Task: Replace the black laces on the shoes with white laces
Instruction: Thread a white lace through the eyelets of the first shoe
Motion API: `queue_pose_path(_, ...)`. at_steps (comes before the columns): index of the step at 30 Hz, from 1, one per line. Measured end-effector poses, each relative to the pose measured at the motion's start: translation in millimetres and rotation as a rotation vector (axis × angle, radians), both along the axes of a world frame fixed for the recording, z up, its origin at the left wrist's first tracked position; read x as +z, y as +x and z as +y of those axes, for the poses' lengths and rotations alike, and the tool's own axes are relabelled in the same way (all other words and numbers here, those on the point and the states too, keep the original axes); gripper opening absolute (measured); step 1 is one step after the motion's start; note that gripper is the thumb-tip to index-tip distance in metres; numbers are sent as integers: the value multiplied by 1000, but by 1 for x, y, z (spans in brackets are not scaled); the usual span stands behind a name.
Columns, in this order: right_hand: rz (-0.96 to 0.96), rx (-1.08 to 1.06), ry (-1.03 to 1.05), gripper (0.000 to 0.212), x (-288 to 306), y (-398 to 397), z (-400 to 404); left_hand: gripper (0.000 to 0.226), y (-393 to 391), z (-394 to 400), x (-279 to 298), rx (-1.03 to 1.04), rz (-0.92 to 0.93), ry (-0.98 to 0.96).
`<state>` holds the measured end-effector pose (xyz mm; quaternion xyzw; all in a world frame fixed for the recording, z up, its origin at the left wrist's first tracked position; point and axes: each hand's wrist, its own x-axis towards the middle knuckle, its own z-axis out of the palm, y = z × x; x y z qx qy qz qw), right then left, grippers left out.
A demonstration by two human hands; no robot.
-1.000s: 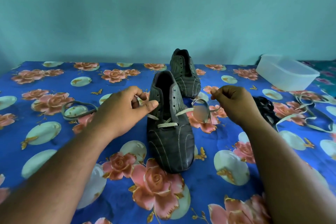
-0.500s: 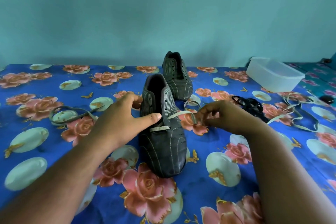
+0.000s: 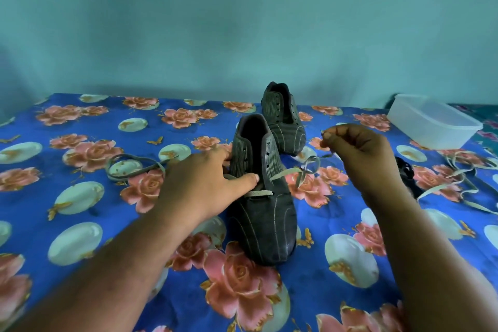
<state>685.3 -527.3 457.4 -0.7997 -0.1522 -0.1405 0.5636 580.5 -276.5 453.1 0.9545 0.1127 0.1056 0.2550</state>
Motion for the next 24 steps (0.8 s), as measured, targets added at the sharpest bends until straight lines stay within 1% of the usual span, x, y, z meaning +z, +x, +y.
queue_pose_path(1, 18, 37, 36, 6, 3, -8, 7, 63, 0, -1, 2, 1, 5, 17)
queue_pose_path(3, 83, 172, 22, 5, 5, -23, 22, 68, -1, 0, 4, 2, 16, 24)
queue_pose_path(5, 149, 315, 17, 5, 4, -37, 41, 62, -2, 1, 6, -13, 14, -13)
queue_pose_path(6, 121, 338, -24, 5, 1, -41, 51, 55, -4, 1, 8, -27, 13, -46)
queue_pose_path(8, 66, 304, -145, 7, -8, -44, 67, 33, -6, 2, 11, -54, 8, -98)
queue_pose_path(9, 56, 280, -194, 7, -13, -45, 71, 25, -8, 1, 13, -63, 3, -110)
queue_pose_path(11, 42, 240, -261, 6, -17, -45, 75, 25, -9, 1, 15, -77, -10, -117)
queue_pose_path(13, 20, 220, -335, 5, -19, -44, 77, 38, -9, 1, 15, -85, -20, -122)
queue_pose_path(15, 6, 217, -342, 5, -22, -42, 79, 51, -9, 2, 15, -90, -19, -112)
queue_pose_path(17, 7, 248, -322, 4, -25, -39, 80, 55, -8, 5, 14, -108, -4, -80)
queue_pose_path(21, -16, 321, -283, 12, -29, -35, 83, 46, -3, 19, 12, -210, 38, -22)
queue_pose_path(22, -31, 332, -277, 12, -30, -34, 84, 39, -2, 24, 12, -235, 22, -20)
queue_pose_path(24, -87, 310, -306, 7, -32, -32, 85, 17, 1, 32, 9, -269, -66, -63)
